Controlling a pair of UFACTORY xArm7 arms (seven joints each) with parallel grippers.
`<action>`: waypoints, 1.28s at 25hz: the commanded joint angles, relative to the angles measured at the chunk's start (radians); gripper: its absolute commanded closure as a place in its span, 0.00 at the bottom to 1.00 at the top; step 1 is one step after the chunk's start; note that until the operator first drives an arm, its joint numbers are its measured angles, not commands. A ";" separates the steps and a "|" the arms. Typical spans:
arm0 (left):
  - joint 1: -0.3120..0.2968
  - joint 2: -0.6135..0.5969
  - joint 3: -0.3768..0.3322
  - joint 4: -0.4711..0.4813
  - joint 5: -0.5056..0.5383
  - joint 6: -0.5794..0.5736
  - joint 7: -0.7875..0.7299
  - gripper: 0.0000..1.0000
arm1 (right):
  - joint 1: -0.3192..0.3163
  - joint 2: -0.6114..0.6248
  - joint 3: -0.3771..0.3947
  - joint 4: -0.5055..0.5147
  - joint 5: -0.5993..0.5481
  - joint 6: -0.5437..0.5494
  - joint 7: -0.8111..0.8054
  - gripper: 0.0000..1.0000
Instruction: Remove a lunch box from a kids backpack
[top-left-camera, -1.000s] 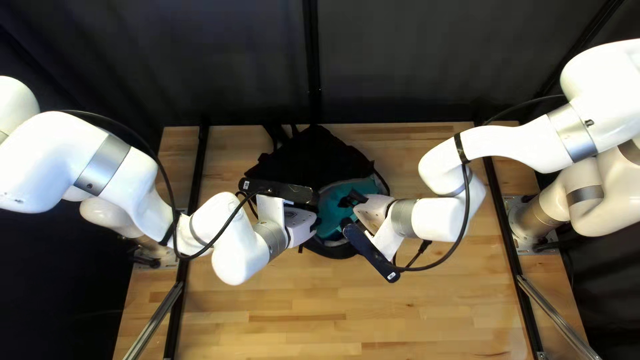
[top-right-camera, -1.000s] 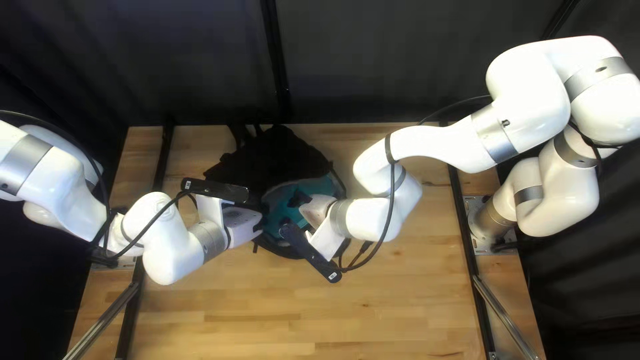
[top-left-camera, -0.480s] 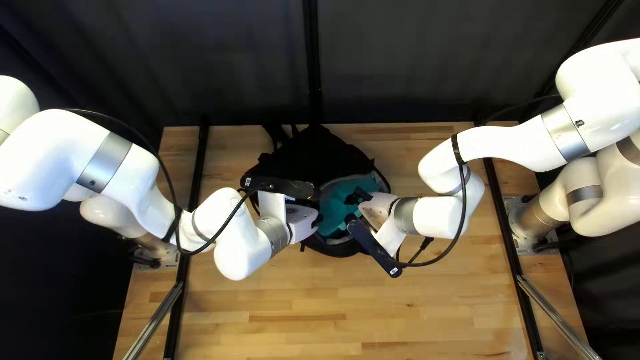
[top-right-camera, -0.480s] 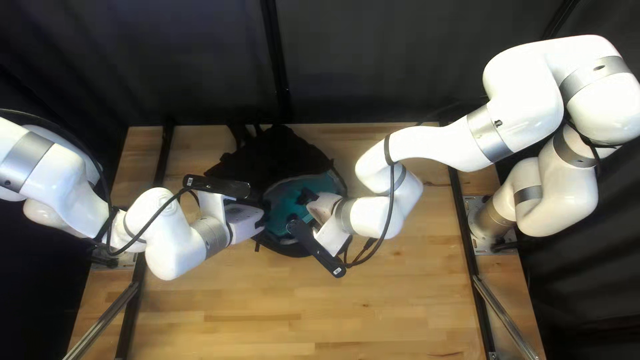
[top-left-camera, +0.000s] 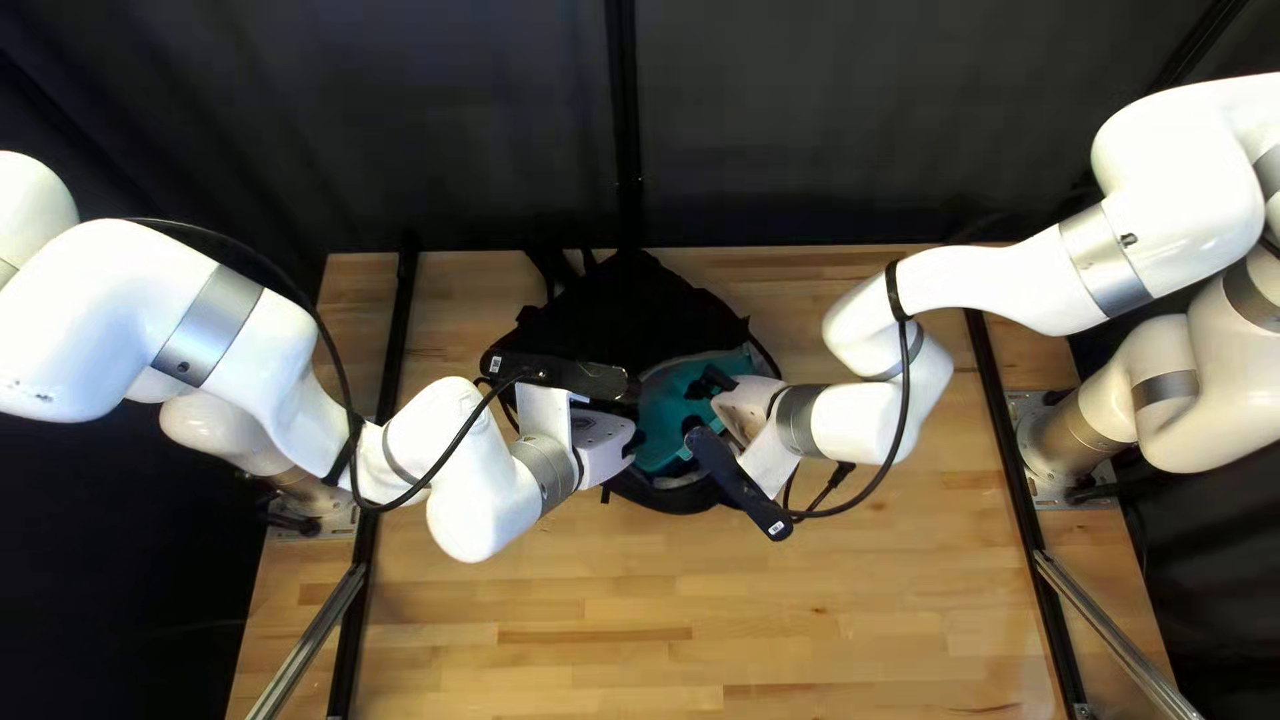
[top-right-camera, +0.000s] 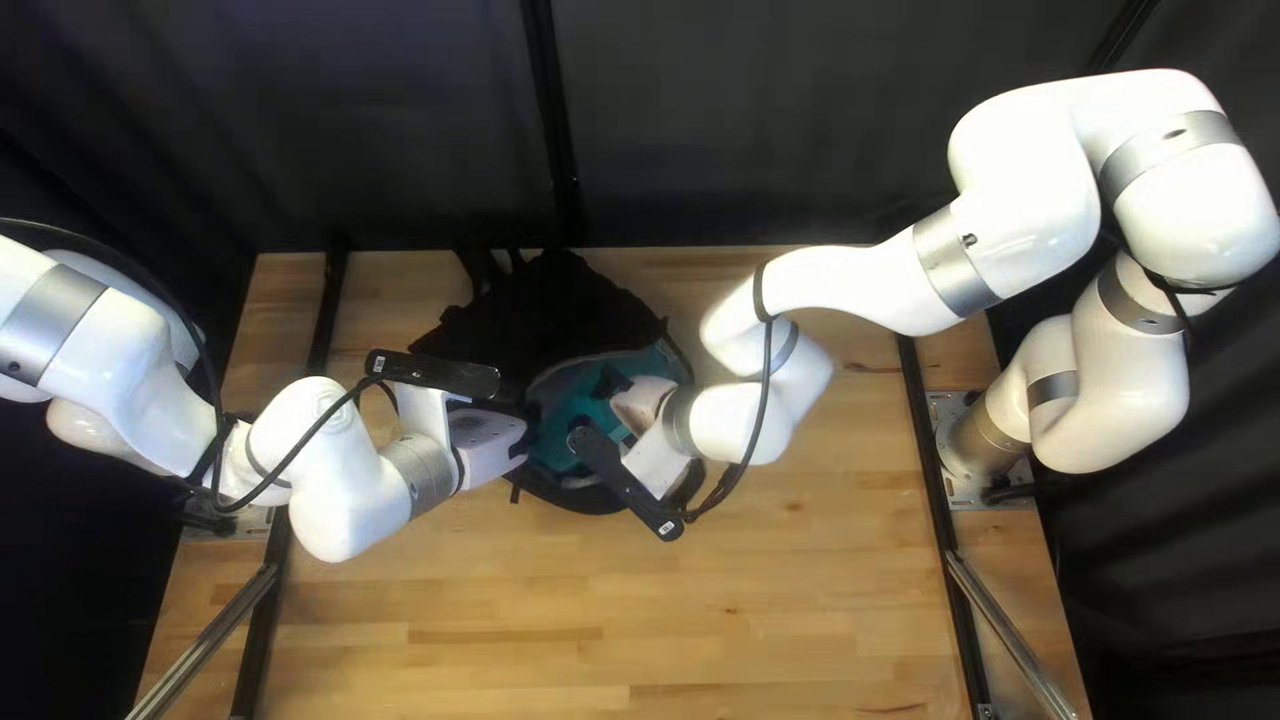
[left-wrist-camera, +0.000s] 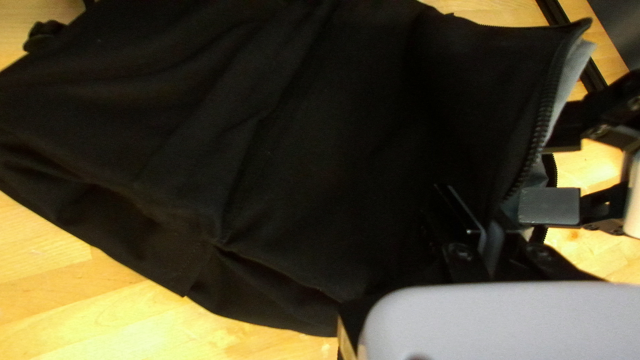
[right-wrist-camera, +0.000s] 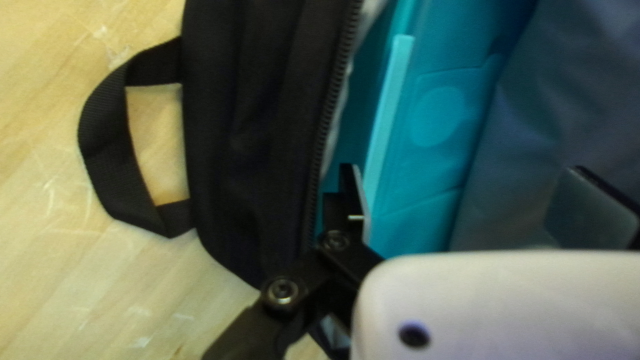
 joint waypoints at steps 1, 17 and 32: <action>-0.001 -0.002 -0.001 -0.002 -0.001 0.002 0.000 1.00 | 0.011 0.006 0.008 -0.013 -0.015 0.004 0.038 0.00; -0.002 -0.011 0.000 -0.004 -0.010 0.003 0.019 1.00 | -0.005 0.031 -0.004 0.004 0.008 -0.006 0.013 0.00; -0.003 -0.011 -0.002 -0.011 -0.007 0.003 0.007 1.00 | -0.003 0.066 -0.005 0.009 -0.005 -0.010 0.035 1.00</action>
